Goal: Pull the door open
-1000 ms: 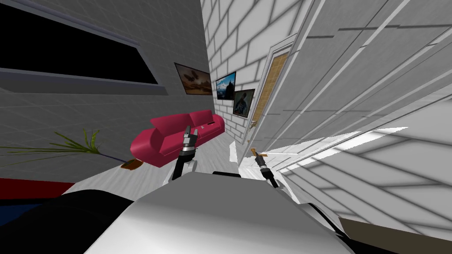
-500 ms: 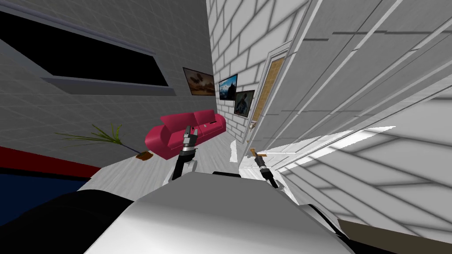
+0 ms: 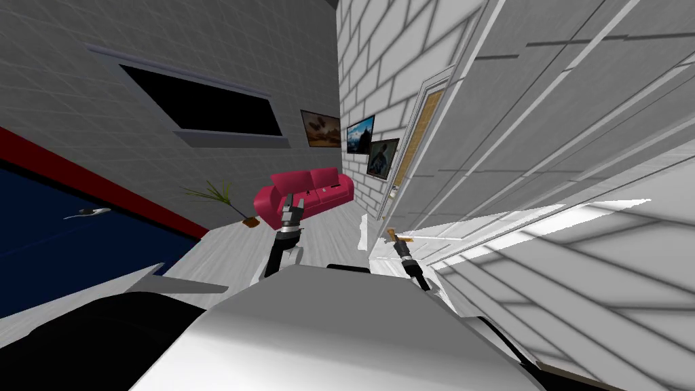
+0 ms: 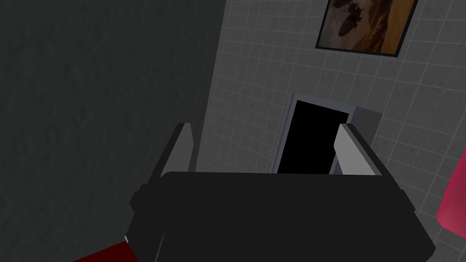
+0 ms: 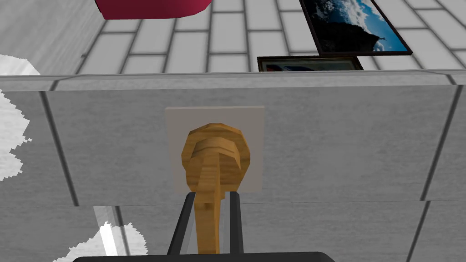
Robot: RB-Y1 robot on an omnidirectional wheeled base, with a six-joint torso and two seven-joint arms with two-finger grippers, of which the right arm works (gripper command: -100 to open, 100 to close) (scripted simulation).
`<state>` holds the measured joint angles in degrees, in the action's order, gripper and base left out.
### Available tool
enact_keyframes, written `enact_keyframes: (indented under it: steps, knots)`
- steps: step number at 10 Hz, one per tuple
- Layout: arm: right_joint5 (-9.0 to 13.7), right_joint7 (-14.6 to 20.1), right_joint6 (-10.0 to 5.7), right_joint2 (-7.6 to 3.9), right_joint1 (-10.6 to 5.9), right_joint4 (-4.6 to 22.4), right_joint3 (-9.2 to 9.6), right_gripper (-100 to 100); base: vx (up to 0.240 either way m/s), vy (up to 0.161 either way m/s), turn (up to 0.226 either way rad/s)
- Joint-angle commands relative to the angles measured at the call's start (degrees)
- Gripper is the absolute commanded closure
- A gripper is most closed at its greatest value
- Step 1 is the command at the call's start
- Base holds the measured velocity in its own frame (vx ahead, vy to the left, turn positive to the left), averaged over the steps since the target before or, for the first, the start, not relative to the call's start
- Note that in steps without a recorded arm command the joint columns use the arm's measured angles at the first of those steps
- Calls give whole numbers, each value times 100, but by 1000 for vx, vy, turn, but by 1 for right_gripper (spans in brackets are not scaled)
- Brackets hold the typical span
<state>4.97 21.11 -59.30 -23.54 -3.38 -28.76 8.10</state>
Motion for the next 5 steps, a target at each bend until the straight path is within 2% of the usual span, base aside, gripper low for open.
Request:
enact_keyframes:
  steps: [1, 3, 5]
  knots:
    - [6, -13, -7, 37, 37, -27, -12, 100, -215, -120, 268]
    - [32, -26, 3, 31, 54, -33, -57, 100, -197, -85, 186]
    - [62, -41, 15, 24, 74, -40, -111, 100, -201, -105, 237]
